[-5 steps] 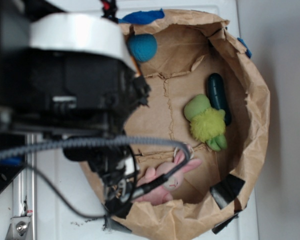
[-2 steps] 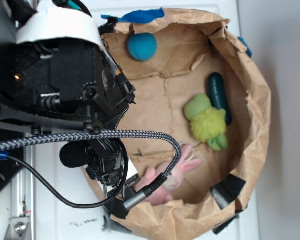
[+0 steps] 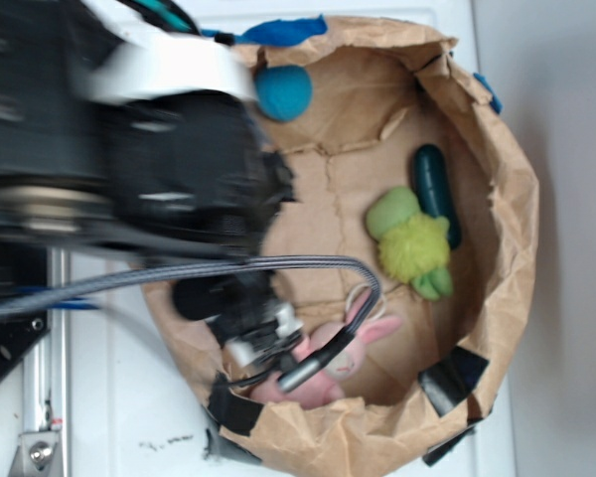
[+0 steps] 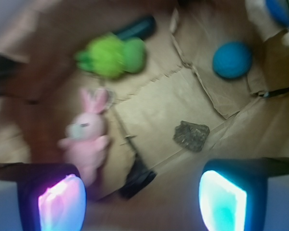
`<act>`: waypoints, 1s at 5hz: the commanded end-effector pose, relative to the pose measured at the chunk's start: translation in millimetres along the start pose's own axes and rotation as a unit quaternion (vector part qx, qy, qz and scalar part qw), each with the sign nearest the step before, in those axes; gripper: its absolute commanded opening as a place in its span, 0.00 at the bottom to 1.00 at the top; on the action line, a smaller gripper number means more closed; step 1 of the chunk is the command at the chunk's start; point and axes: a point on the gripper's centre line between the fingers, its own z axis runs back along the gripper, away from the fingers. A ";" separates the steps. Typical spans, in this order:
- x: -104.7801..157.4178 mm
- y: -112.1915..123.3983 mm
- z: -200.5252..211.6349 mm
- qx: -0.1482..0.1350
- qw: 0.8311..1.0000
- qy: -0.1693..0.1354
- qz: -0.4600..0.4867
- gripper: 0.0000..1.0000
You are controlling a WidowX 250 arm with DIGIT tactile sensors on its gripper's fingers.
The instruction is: Grab the pink bunny.
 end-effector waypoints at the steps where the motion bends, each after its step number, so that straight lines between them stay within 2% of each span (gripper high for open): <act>1: 4.0 7.9 -16.9 0.025 0.999 -0.038 0.030 1.00; 2: 6.9 4.6 -44.4 0.040 0.998 -0.020 0.040 1.00; 4: 29.4 -20.7 -70.3 0.075 0.996 -0.011 0.042 1.00; 5: 17.0 -42.5 -62.3 0.050 0.999 -0.019 -0.002 1.00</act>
